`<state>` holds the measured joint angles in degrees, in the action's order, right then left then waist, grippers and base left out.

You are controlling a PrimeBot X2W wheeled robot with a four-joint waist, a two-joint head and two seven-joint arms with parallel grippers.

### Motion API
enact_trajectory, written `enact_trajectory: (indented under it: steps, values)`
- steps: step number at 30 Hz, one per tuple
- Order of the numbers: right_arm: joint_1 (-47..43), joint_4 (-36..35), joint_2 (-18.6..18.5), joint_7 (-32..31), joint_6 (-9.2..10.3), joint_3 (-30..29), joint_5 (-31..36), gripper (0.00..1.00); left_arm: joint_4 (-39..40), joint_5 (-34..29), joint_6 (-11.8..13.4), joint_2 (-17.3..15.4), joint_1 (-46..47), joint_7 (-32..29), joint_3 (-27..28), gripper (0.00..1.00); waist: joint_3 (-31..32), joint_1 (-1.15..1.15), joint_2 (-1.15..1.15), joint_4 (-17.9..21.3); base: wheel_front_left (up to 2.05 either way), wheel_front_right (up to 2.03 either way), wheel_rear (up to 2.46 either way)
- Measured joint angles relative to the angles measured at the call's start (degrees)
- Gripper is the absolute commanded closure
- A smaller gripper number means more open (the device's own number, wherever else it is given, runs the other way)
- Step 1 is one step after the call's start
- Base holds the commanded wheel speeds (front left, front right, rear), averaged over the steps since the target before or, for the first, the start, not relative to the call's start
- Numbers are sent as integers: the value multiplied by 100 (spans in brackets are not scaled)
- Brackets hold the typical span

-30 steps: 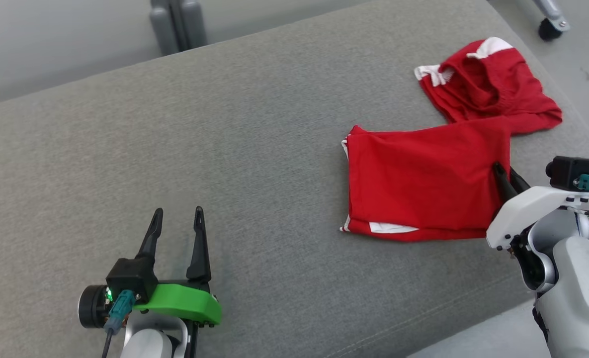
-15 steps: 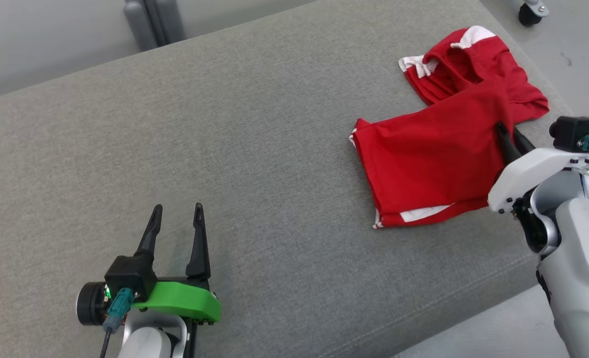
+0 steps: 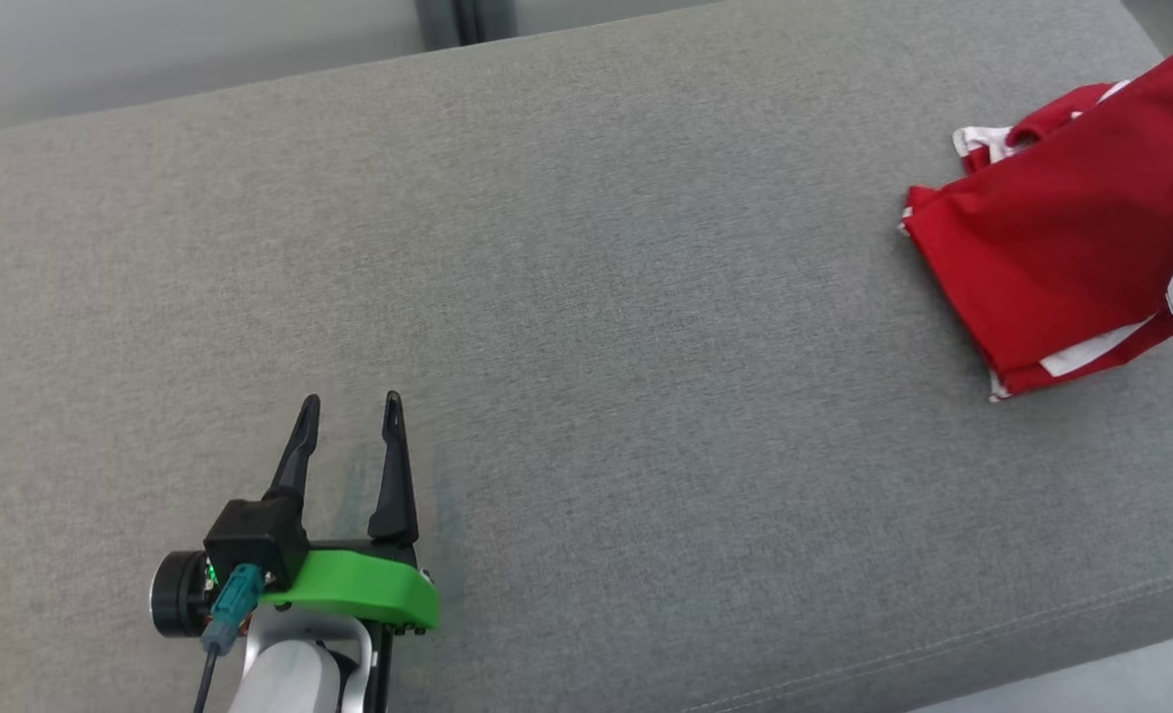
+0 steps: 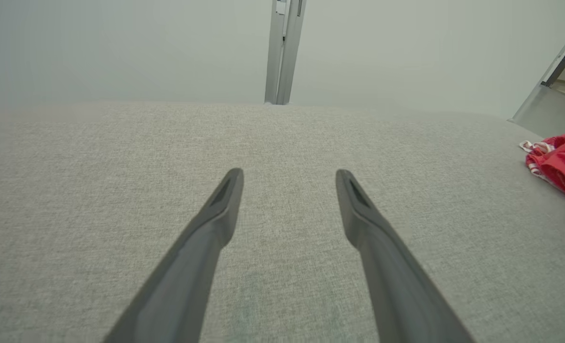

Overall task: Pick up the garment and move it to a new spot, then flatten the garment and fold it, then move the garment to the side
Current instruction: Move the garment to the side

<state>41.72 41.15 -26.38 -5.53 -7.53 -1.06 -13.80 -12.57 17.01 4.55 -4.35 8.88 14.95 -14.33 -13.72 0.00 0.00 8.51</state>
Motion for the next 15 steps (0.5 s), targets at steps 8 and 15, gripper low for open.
enact_trajectory:
  steps: [8, 15]
  values:
    - [416, 553, -545, 167, -1, -279, 319, 100, 54, -18, -2, -18, 76, 2, -5, 0, -211, 0, 0, -359, 0, 0, 0]
    - [687, 936, -868, 438, -1, -754, 594, 100, 144, -52, -2, -79, 121, 8, -15, 0, -479, 0, 0, -522, 0, 0, 0]
